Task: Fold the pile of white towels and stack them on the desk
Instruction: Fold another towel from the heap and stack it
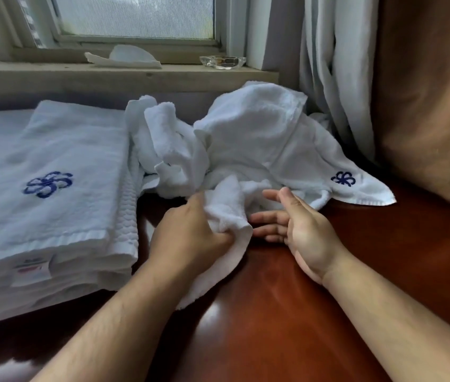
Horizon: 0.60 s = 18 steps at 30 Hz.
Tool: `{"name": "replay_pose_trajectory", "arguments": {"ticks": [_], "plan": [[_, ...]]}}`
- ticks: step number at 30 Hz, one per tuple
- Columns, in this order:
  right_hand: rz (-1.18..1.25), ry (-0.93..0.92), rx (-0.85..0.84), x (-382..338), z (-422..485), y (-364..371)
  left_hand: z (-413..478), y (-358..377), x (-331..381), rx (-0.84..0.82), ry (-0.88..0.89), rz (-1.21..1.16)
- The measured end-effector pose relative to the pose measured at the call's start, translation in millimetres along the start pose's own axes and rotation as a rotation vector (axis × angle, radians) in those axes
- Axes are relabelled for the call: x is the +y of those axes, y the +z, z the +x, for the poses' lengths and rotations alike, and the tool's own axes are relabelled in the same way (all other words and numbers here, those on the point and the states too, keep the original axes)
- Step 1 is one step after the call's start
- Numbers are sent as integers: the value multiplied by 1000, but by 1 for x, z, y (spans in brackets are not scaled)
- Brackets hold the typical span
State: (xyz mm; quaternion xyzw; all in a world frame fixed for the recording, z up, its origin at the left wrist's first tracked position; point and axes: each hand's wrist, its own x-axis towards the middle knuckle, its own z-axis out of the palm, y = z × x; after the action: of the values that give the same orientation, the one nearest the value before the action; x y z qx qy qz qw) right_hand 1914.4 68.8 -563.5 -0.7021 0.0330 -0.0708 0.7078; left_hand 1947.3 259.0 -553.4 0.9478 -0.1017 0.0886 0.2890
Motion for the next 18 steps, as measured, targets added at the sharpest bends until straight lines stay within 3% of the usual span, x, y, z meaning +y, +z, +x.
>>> {"name": "replay_pose_trajectory", "arguments": {"ticks": [6,9,12,15,18], "plan": [[170,41,152,-1,6,-6,-2,-8,4,-181,209,-11],[237,120,248,-2,11,-20,-2,-11,3,-384,378,-243],[217,137,232,-4,12,-30,-5,-13,5,-587,406,-411],[205,87,294,-9,10,-33,-7,-10,3,-501,402,-488],[345,-72,352,-23,9,-44,-6,-12,1,-335,314,-635]]}}
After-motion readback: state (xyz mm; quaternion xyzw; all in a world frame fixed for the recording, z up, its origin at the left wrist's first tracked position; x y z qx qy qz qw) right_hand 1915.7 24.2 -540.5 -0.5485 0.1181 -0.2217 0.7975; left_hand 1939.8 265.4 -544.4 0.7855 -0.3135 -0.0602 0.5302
